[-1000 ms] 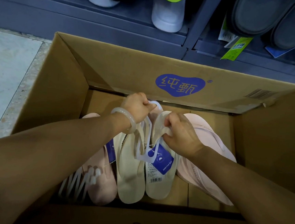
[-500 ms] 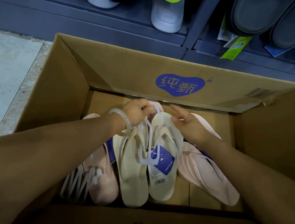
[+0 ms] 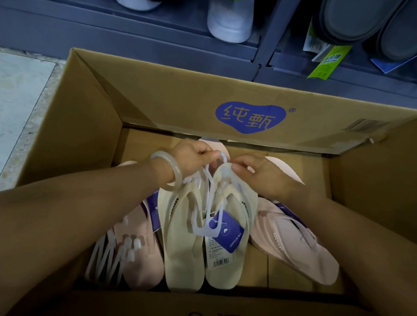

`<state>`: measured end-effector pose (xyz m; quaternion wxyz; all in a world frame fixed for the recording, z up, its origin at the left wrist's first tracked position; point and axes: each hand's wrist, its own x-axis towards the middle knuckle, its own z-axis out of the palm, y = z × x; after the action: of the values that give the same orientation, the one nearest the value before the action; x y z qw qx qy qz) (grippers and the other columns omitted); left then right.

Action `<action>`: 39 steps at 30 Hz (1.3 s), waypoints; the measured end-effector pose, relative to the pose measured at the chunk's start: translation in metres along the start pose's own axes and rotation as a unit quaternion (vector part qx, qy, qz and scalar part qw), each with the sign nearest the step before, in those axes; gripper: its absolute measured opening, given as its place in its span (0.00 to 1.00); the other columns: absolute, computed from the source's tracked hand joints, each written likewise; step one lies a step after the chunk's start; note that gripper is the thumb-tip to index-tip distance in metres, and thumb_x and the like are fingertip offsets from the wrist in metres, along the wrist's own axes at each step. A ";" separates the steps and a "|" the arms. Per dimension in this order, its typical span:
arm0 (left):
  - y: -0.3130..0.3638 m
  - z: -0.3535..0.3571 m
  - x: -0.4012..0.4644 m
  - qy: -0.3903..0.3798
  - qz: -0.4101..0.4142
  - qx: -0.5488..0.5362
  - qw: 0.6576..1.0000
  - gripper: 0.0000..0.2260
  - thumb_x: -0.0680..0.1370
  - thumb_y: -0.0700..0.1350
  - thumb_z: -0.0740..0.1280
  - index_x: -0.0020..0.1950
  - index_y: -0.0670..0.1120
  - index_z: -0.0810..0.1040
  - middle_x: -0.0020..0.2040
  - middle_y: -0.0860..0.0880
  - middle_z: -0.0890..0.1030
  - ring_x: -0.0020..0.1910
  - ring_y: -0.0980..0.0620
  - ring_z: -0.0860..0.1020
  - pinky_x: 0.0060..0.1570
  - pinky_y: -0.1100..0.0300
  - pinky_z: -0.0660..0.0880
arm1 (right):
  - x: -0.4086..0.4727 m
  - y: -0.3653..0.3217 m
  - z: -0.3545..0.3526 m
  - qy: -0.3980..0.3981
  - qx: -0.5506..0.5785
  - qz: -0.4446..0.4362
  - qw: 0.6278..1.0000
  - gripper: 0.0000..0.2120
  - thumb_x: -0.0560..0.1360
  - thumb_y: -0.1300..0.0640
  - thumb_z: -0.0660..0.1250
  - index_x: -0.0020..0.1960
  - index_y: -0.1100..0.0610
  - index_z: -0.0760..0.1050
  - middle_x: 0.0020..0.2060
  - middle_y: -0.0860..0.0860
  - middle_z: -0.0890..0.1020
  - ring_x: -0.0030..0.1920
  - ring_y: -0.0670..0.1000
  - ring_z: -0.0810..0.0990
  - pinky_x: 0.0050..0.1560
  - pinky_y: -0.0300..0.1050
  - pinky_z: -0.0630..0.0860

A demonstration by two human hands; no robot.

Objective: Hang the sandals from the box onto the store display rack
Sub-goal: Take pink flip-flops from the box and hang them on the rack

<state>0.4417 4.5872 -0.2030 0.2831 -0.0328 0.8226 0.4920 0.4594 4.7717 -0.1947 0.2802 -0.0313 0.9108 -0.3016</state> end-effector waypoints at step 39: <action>0.068 -0.050 -0.048 -0.177 -0.022 0.042 0.983 0.10 0.75 0.53 0.67 0.51 0.51 0.83 0.49 0.50 0.83 0.50 0.57 0.79 0.49 0.68 0.73 | -0.030 -0.091 -0.073 -0.043 -0.008 -0.023 0.999 0.04 0.75 0.51 0.66 0.44 0.51 0.74 0.45 0.51 0.83 0.47 0.50 0.79 0.48 0.45 0.72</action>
<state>0.4375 4.5706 -0.1075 0.4361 0.0486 0.7787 0.4484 0.4360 4.7431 -0.0807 0.3115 -0.0675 0.8995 -0.2988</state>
